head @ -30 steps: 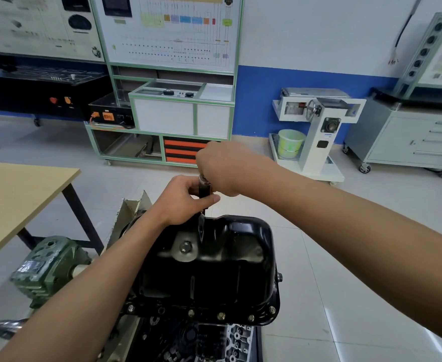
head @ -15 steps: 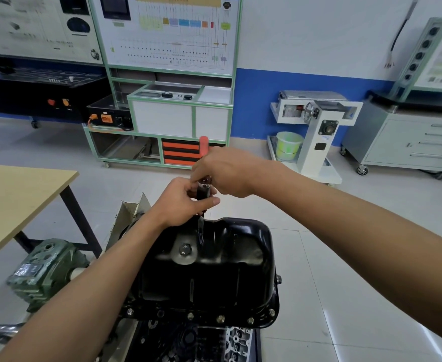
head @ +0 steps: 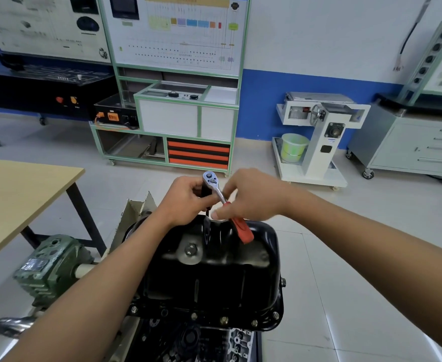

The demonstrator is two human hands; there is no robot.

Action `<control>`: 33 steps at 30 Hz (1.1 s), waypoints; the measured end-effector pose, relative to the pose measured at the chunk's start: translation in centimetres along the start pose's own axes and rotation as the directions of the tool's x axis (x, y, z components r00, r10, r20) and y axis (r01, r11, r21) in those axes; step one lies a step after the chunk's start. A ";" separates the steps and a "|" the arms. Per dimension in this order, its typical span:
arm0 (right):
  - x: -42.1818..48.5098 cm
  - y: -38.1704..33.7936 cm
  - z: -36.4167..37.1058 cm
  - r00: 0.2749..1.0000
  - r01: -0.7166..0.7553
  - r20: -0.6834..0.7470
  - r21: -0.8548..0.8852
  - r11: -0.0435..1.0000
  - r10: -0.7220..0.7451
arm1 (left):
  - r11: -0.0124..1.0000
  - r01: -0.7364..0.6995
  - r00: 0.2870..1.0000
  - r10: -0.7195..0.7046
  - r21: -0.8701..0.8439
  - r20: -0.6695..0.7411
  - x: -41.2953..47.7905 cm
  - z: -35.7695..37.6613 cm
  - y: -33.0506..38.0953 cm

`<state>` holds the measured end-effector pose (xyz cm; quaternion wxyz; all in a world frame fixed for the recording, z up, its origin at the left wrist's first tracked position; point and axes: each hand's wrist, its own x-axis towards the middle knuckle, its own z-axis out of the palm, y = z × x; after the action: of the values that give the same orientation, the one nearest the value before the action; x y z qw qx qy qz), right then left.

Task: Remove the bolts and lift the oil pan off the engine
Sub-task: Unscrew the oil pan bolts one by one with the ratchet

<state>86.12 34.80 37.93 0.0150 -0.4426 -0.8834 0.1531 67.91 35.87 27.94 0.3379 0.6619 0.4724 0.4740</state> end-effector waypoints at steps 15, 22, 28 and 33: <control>1.9 2.8 -2.9 0.978 -0.164 -0.174 -0.286 0.944 0.117 | 0.998 0.031 0.999 -0.032 0.059 0.003 0.2 0.1 -0.2; 5.8 4.8 -1.7 0.936 0.067 -0.348 0.053 0.996 -0.044 | 0.998 0.060 0.998 -0.060 0.006 0.029 0.3 0.1 -0.4; 5.3 7.0 -0.7 0.896 0.224 -0.426 0.187 0.957 -0.127 | 0.998 0.059 0.997 -0.059 0.013 0.059 0.3 0.2 -0.5; 2.2 8.5 -0.8 0.892 0.181 -0.426 0.039 0.983 -0.147 | 0.999 0.029 1.000 -0.029 0.020 0.000 0.2 0.5 -0.3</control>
<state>91.55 41.50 36.02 0.2354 -0.3881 -0.8868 0.0861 68.30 36.20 27.57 0.3383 0.6585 0.4864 0.4642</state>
